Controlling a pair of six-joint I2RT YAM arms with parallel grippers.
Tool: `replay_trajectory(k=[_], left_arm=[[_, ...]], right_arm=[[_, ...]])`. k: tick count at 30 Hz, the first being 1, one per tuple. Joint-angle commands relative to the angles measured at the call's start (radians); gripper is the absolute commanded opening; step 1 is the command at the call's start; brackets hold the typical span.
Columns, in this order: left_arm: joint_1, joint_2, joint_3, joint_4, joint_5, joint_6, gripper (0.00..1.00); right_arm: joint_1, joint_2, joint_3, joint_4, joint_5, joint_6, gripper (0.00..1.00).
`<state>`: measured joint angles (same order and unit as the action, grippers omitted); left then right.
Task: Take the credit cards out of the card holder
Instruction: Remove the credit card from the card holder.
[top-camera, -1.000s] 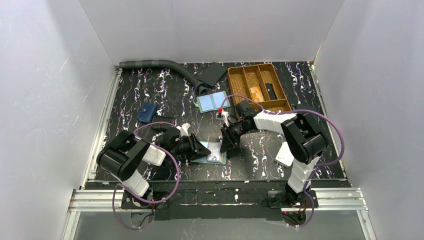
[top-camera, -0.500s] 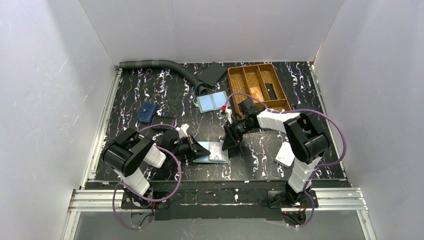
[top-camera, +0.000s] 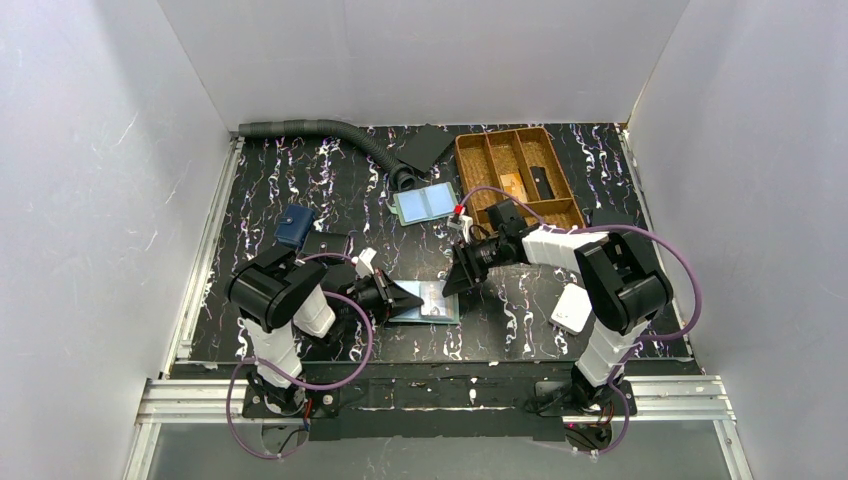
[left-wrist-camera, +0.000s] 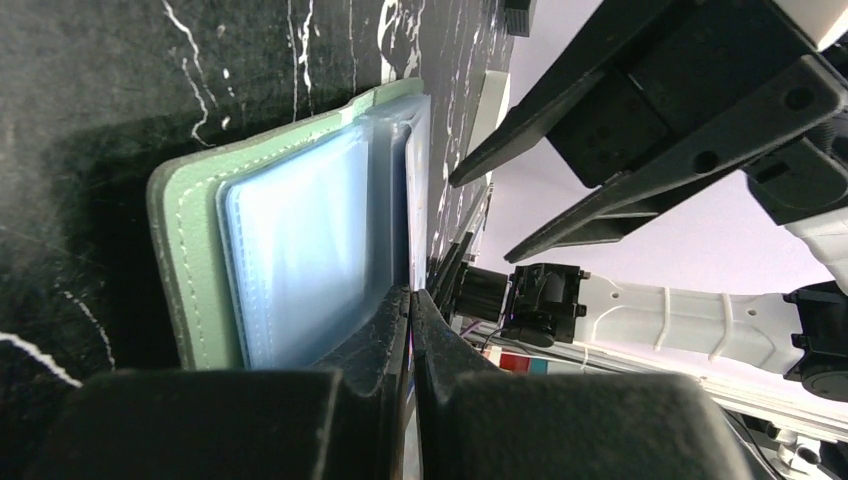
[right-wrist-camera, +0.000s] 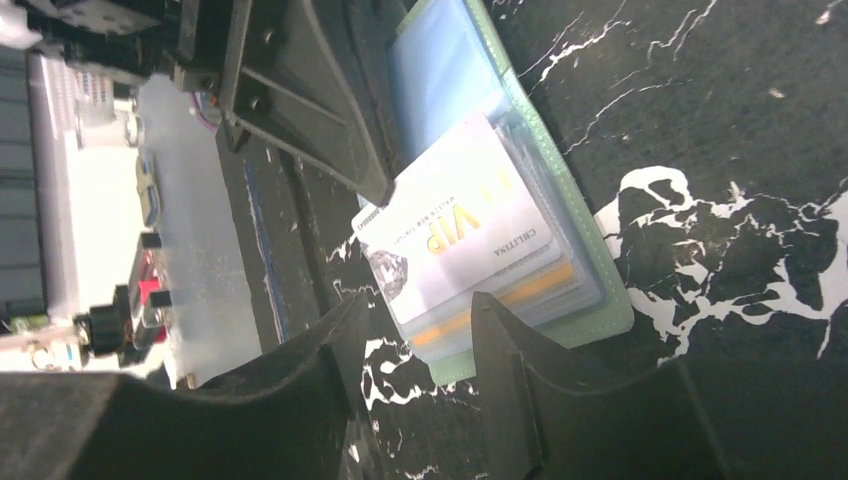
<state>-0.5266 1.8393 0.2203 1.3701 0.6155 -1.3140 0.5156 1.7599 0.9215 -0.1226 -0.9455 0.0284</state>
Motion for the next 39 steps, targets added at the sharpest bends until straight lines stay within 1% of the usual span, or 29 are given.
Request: replay_trajectory(k=[1, 5, 14, 23, 30, 39], left_arm=[[-0.004, -0.035, -0.004, 0.056, -0.011, -0.008, 0.0], [-0.004, -0.047, -0.009, 0.057, -0.021, -0.008, 0.0], [-0.004, -0.07, -0.014, 0.062, -0.037, -0.017, 0.0], [0.0, -0.104, -0.043, 0.064, -0.074, 0.003, 0.0], [0.004, -0.168, -0.062, 0.064, -0.104, 0.013, 0.0], [0.004, -0.181, -0.041, 0.066, -0.071, 0.018, 0.0]], right_arm=[[0.001, -0.016, -0.035, 0.155, 0.034, 0.178, 0.51], [0.0, -0.005, -0.041, 0.168, 0.063, 0.228, 0.52], [-0.001, 0.04, -0.042, 0.211, 0.044, 0.359, 0.54], [-0.012, 0.029, -0.044, 0.219, 0.05, 0.385, 0.57], [-0.014, 0.036, -0.052, 0.249, 0.026, 0.42, 0.6], [-0.013, 0.05, -0.068, 0.322, -0.032, 0.489, 0.61]])
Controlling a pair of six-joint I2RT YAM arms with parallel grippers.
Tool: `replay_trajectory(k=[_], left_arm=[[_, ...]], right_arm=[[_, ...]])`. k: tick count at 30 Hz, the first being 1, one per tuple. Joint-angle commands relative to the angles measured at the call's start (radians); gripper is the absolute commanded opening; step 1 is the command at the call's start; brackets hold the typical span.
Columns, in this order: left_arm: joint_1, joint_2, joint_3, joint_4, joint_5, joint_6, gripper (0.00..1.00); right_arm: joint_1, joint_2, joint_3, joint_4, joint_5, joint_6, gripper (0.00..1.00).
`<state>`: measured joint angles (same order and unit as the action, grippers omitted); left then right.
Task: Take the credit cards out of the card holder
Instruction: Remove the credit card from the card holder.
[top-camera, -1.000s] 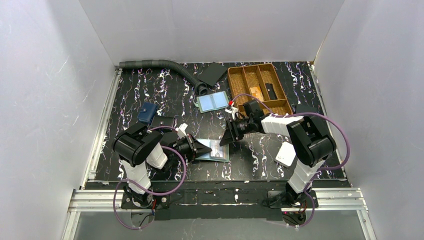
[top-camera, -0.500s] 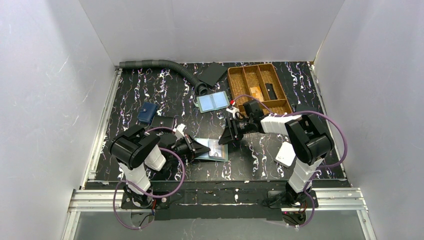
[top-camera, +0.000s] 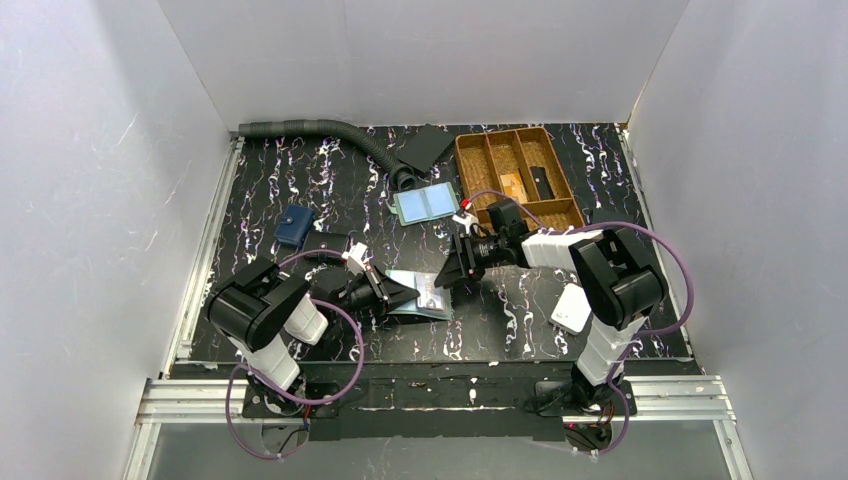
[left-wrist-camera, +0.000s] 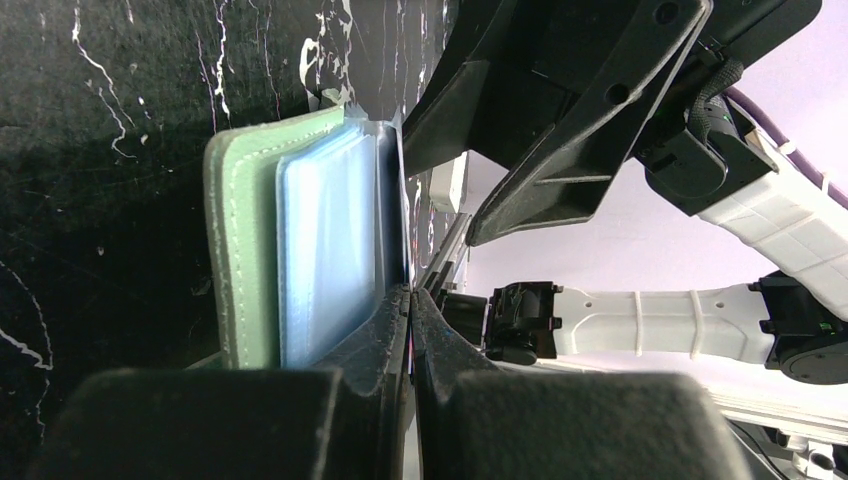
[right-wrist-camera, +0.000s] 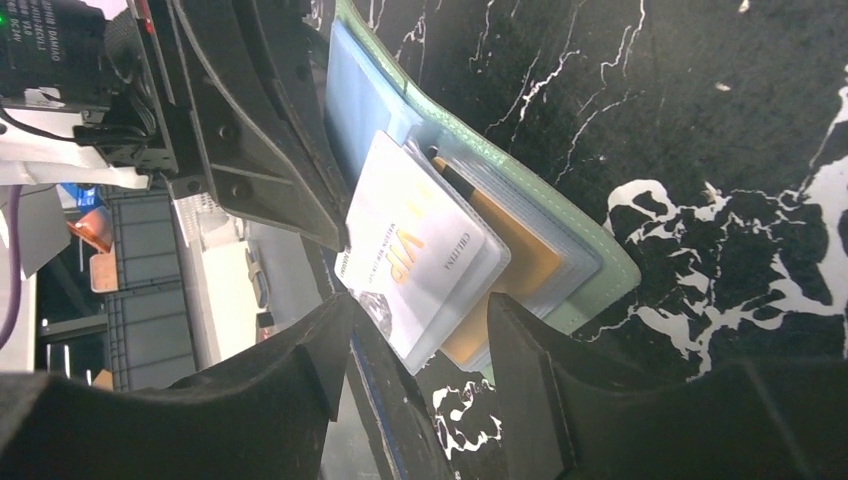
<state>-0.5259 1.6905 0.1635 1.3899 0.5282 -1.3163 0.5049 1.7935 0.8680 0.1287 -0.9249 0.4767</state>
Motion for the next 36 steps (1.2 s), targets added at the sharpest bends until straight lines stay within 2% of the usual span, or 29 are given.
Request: replay_trajectory(k=[1, 13, 17, 20, 26, 28, 29, 32, 36], left_arm=[[0.003, -0.033, 0.017, 0.047, 0.02, 0.02, 0.0], [0.003, -0.057, 0.031, 0.049, 0.034, 0.021, 0.0], [0.003, -0.054, 0.031, 0.05, 0.035, 0.022, 0.0], [0.003, -0.051, 0.034, 0.05, 0.036, 0.022, 0.0], [0.003, -0.033, 0.036, 0.051, 0.034, 0.017, 0.0], [0.003, -0.033, 0.035, 0.051, 0.035, 0.014, 0.0], [0.003, -0.034, 0.034, 0.051, 0.034, 0.012, 0.0], [0.003, -0.036, 0.034, 0.051, 0.035, 0.009, 0.11], [0.003, -0.025, 0.04, 0.051, 0.051, 0.002, 0.34]], right_arm=[[-0.002, 0.018, -0.016, 0.081, -0.059, 0.049, 0.61], [-0.005, 0.038, -0.024, 0.158, -0.127, 0.119, 0.58], [-0.01, 0.033, -0.026, 0.183, -0.142, 0.135, 0.54], [-0.015, 0.028, -0.027, 0.195, -0.15, 0.14, 0.43], [-0.023, 0.031, -0.027, 0.204, -0.158, 0.132, 0.09], [-0.023, 0.035, -0.026, 0.203, -0.161, 0.128, 0.02], [-0.023, 0.036, -0.025, 0.203, -0.163, 0.125, 0.01], [-0.023, 0.037, -0.023, 0.204, -0.173, 0.123, 0.01], [-0.023, 0.035, -0.022, 0.205, -0.182, 0.12, 0.01]])
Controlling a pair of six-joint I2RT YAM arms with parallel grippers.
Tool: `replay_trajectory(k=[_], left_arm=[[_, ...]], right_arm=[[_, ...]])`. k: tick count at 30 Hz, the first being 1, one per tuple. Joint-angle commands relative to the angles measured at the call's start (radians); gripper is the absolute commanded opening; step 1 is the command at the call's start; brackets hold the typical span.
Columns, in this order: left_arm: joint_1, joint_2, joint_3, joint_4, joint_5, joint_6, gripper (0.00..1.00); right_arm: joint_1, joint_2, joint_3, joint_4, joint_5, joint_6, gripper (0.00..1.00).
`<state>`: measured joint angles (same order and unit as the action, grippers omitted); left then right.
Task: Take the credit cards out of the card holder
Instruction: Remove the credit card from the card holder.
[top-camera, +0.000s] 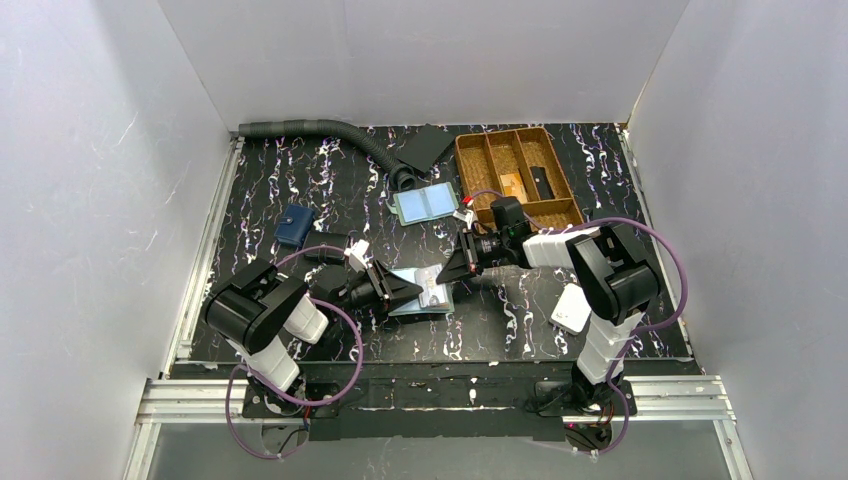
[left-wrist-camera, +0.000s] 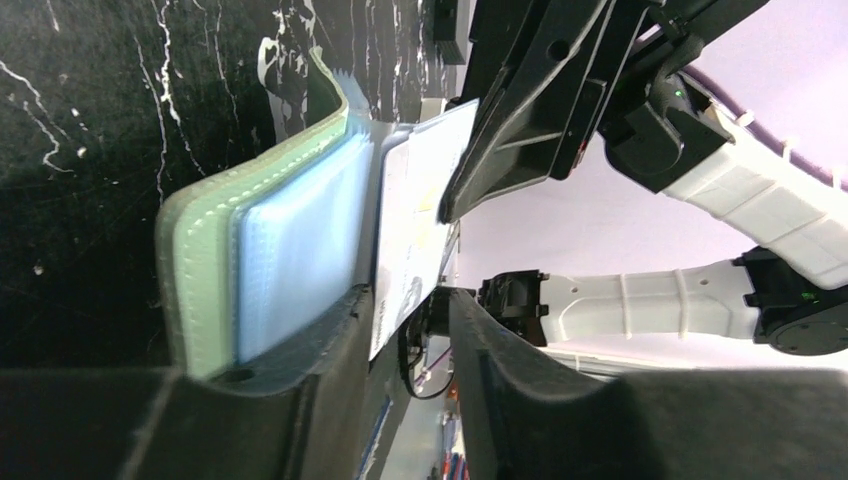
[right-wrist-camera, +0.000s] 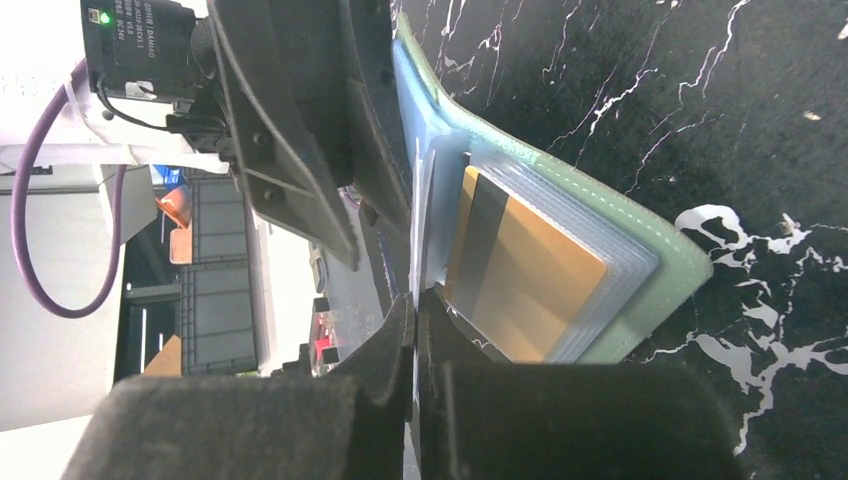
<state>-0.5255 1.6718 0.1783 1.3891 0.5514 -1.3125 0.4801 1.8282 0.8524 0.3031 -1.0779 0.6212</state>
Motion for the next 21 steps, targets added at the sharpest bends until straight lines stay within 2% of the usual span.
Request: replay_trajectory(k=[1, 4, 14, 21], left_arm=[[0.002, -0.004, 0.026, 0.051, 0.032, -0.003, 0.37], [0.002, 0.001, 0.028, 0.051, 0.037, -0.002, 0.42], [0.001, 0.045, 0.026, 0.05, 0.038, 0.015, 0.49], [-0.002, 0.055, 0.046, 0.05, 0.038, 0.005, 0.45]], right_arm=[[0.002, 0.0, -0.006, 0.031, -0.031, -0.024, 0.01], [0.002, 0.0, -0.006, 0.034, -0.036, -0.023, 0.01], [0.002, -0.004, -0.014, 0.084, -0.068, 0.015, 0.01], [0.002, 0.003, -0.022, 0.127, -0.081, 0.051, 0.01]])
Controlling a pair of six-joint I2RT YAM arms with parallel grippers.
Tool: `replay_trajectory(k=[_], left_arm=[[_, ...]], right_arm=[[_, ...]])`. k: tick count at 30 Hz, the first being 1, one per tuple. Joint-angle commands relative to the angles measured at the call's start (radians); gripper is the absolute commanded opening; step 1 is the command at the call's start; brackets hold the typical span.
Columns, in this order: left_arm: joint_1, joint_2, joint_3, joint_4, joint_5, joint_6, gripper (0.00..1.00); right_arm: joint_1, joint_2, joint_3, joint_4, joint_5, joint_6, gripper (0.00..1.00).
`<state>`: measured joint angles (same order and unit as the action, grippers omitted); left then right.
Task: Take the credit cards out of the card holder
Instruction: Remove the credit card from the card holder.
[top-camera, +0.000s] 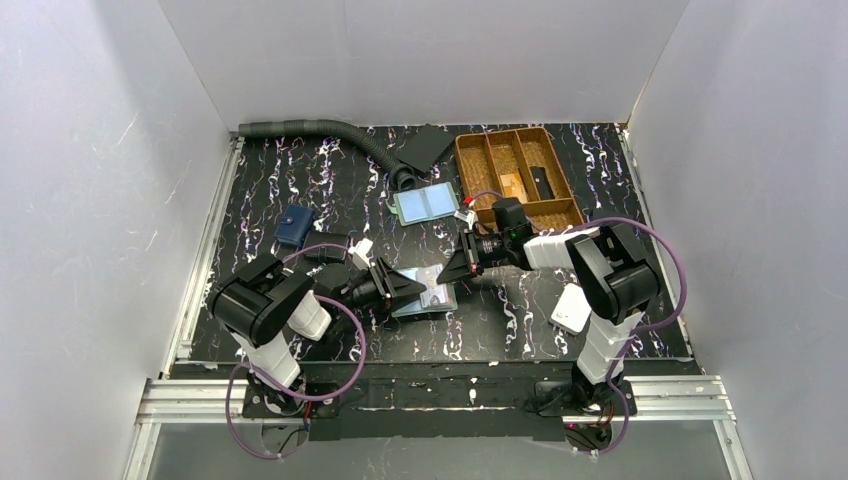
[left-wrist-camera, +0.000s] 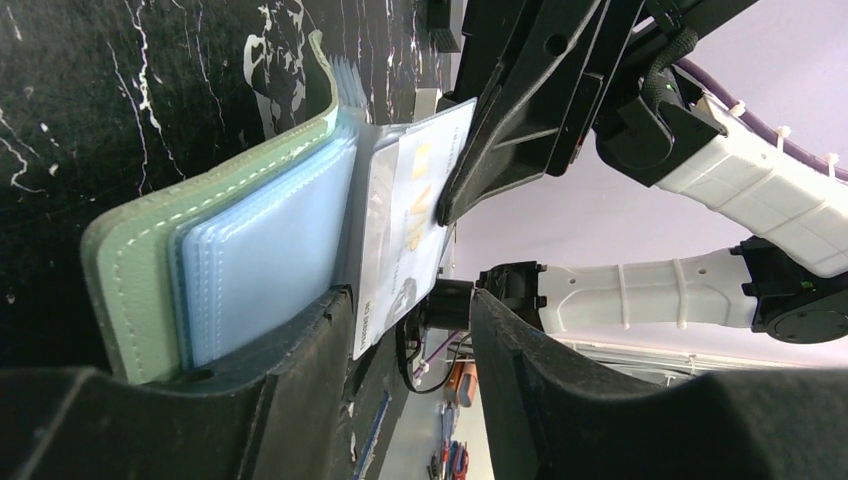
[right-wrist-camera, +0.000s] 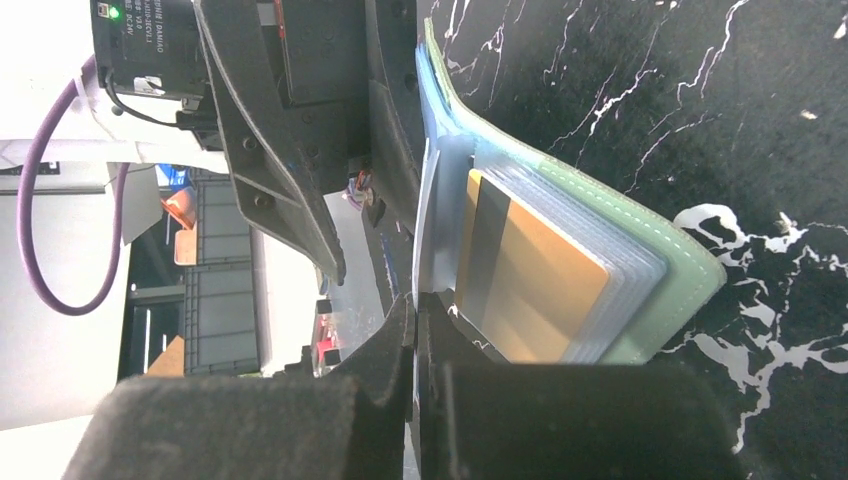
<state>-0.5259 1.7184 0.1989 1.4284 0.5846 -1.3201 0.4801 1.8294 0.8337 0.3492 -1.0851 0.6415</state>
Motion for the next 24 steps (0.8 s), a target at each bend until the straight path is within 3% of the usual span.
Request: replay_trajectory(k=[1, 7, 14, 24], left_arm=[[-0.003, 0.009, 0.028, 0.011, 0.005, 0.013, 0.45], [-0.008, 0.004, 0.035, 0.012, 0.008, 0.012, 0.34], [-0.009, 0.002, 0.042, 0.012, 0.014, 0.01, 0.0], [0.006, -0.032, -0.031, 0.01, -0.036, 0.055, 0.0]], right_arm=[[0.002, 0.004, -0.004, 0.083, -0.077, 0.033, 0.01], [0.002, 0.01, -0.005, 0.092, -0.081, 0.042, 0.01], [0.002, 0.016, -0.003, 0.085, -0.075, 0.036, 0.01], [-0.008, 0.02, 0.061, -0.189, 0.022, -0.224, 0.01]])
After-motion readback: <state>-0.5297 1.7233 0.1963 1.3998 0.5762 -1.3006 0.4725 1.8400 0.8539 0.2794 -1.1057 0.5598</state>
